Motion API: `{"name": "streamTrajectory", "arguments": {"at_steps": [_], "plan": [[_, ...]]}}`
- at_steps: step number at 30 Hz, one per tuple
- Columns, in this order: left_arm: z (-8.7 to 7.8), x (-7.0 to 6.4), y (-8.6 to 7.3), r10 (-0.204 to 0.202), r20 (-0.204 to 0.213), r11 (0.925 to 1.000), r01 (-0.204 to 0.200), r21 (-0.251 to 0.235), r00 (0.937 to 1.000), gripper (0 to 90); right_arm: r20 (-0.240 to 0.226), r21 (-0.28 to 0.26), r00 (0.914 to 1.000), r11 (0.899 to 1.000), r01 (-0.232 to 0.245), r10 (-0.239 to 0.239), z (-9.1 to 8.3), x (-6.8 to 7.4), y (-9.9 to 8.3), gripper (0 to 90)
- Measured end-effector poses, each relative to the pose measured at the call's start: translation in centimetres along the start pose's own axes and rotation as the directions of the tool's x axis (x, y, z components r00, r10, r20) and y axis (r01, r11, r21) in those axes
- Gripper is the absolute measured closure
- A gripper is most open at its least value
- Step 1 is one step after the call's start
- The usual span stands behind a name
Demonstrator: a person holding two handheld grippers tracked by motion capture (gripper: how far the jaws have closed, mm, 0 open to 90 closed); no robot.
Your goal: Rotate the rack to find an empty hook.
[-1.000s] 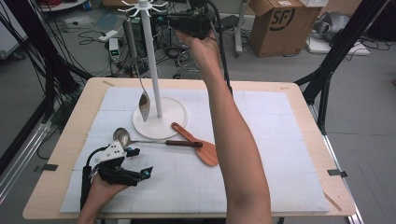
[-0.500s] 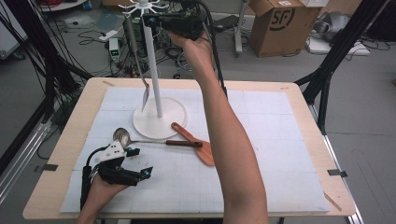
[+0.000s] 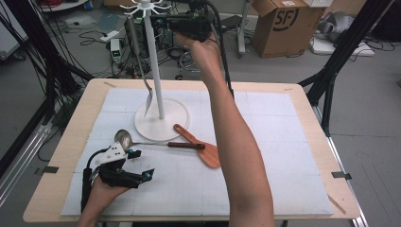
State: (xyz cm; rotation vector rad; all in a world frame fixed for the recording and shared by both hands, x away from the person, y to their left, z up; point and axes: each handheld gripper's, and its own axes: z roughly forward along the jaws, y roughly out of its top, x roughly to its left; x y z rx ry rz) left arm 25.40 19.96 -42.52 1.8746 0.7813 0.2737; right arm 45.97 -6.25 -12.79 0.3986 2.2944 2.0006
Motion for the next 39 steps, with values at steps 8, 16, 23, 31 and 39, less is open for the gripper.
{"name": "streamTrajectory", "arguments": {"at_steps": [8,16,23,31,39], "plan": [[0.0,0.0,0.0,0.0,-0.001,1.0,0.0,-0.001,1.0,12.6,0.034,0.0,0.9993,1.0,-0.016,0.016,-1.4,-0.7,-0.3,90.0],[-0.1,0.1,0.0,-0.001,0.001,1.0,0.001,-0.001,1.0,12.6,0.054,-0.004,0.9981,1.0,-0.031,0.031,-2.2,-1.2,-0.6,90.0],[0.0,0.1,0.0,0.001,0.0,1.0,-0.001,-0.001,1.0,12.5,0.07,-0.033,0.9967,0.999,-0.039,0.041,-2.4,-1.6,-0.5,90.0],[0.0,0.0,0.0,0.0,0.0,1.0,0.0,-0.001,1.0,12.5,0.056,-0.026,0.9981,0.999,-0.026,0.028,-1.8,-1.2,-0.2,90.0],[0.1,0.0,0.0,0.004,0.002,1.0,-0.004,0.001,1.0,12.5,0.037,-0.023,0.9992,1.0,-0.015,0.016,-1.0,-0.7,-0.2,90.0]]}}
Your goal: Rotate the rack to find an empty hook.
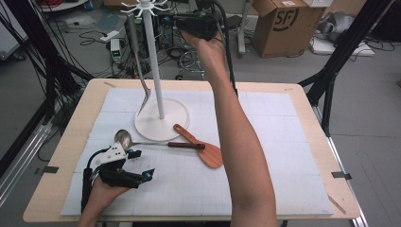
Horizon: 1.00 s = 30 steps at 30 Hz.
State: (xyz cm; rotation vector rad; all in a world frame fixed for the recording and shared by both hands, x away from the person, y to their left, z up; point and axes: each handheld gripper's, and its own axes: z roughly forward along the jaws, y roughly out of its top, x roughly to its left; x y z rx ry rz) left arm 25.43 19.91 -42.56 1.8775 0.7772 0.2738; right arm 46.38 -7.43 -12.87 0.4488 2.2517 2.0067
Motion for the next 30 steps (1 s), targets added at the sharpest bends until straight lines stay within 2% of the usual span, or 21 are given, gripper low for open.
{"name": "streamTrajectory", "arguments": {"at_steps": [10,13,16,18,19,24,28,30], "plan": [[0.0,0.0,0.0,0.003,0.002,1.0,-0.003,-0.002,1.0,12.6,-0.03,0.008,0.9995,1.0,0.013,-0.013,1.2,0.8,0.3,90.0],[0.0,0.0,0.0,0.003,0.002,1.0,-0.003,-0.001,1.0,12.6,-0.026,0.024,0.9996,1.0,0.008,-0.007,1.1,0.7,0.1,89.9],[0.0,0.1,0.0,0.007,0.001,1.0,-0.007,0.0,1.0,12.6,-0.029,0.017,0.9996,1.0,0.0,0.001,0.7,0.8,-0.1,89.4],[0.1,0.1,0.0,0.004,0.002,1.0,-0.004,0.001,1.0,12.6,-0.025,0.02,0.9997,1.0,0.003,-0.003,0.4,0.8,-0.3,83.8],[0.1,0.0,0.0,0.003,-0.001,1.0,-0.003,0.0,1.0,12.6,-0.029,0.021,0.9995,1.0,-0.013,0.014,0.1,0.9,-0.5,81.6],[0.2,0.1,0.0,0.006,-0.003,1.0,-0.006,0.001,1.0,12.6,-0.019,0.029,0.9995,0.999,-0.024,0.024,-1.0,1.0,-1.5,68.8],[0.2,0.1,0.0,0.007,-0.007,1.0,-0.007,0.004,0.9999,12.6,-0.009,0.052,0.9985,0.997,-0.053,0.053,-2.0,1.0,-2.8,57.3],[0.2,0.1,0.0,0.007,-0.007,1.0,-0.007,0.007,1.0,12.5,-0.009,0.056,0.9986,0.997,-0.052,0.053,-2.4,1.2,-3.4,56.9]]}}
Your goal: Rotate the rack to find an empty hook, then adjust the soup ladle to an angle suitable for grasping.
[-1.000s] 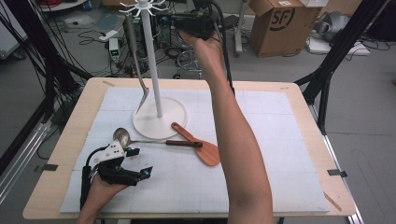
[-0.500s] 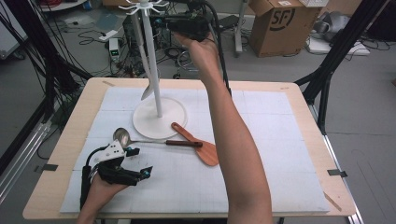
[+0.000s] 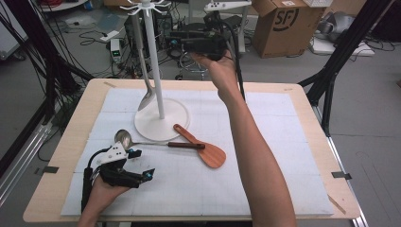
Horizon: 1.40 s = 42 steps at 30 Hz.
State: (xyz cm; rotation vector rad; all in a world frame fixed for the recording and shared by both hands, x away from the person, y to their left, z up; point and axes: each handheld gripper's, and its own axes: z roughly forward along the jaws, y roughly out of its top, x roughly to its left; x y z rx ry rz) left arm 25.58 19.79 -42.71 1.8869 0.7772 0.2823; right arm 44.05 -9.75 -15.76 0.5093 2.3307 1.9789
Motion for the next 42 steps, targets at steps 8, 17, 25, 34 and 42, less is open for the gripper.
{"name": "streamTrajectory", "arguments": {"at_steps": [8,17,25,34,42], "plan": [[0.0,0.1,0.0,0.006,-0.01,1.0,-0.006,0.0,0.9999,12.6,0.017,0.043,0.9995,0.999,-0.028,0.027,-1.8,0.1,-3.3,50.4],[0.1,0.0,0.0,0.007,-0.016,1.0,-0.007,-0.001,0.9999,12.7,0.012,0.059,0.9993,0.998,-0.036,0.035,-3.0,0.5,-6.1,47.6],[0.2,-0.1,0.0,0.008,-0.017,1.0,-0.008,-0.003,0.9998,13.2,0.023,0.062,0.9989,0.997,-0.042,0.041,-4.4,1.2,-8.7,42.1],[0.6,-0.5,0.1,0.032,-0.019,0.9994,-0.032,0.013,0.9993,17.3,0.045,0.064,0.9981,0.997,-0.045,0.042,-7.0,2.0,-11.7,38.2],[0.8,-0.7,0.3,0.044,-0.013,0.999,-0.044,0.004,0.9989,22.6,0.063,0.087,0.9974,0.995,-0.041,0.036,-8.7,2.7,-13.7,33.6]]}}
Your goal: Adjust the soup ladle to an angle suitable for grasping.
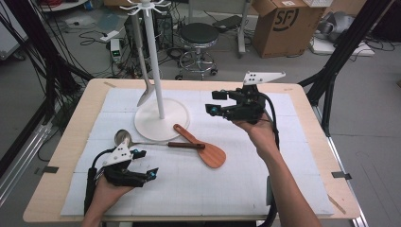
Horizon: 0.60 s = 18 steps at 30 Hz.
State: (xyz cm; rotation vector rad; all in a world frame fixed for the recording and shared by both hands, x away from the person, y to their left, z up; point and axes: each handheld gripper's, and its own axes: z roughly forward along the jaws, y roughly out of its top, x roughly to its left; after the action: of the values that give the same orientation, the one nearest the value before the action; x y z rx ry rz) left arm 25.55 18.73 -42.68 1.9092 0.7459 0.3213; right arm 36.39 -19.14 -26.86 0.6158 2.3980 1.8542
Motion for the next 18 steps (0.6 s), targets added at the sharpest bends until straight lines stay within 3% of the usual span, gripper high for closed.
{"name": "streamTrajectory", "arguments": {"at_steps": [7,18], "plan": [[0.4,0.2,0.4,-0.001,0.007,1.0,0.001,0.002,1.0,28.9,0.01,0.02,0.9999,1.0,-0.011,0.01,-0.9,0.3,-2.3,31.4],[0.9,0.7,1.7,0.017,-0.014,0.9997,-0.017,0.016,0.9998,40.7,0.048,-0.004,0.9979,0.999,-0.043,0.043,-3.2,0.8,-5.9,30.5]]}}
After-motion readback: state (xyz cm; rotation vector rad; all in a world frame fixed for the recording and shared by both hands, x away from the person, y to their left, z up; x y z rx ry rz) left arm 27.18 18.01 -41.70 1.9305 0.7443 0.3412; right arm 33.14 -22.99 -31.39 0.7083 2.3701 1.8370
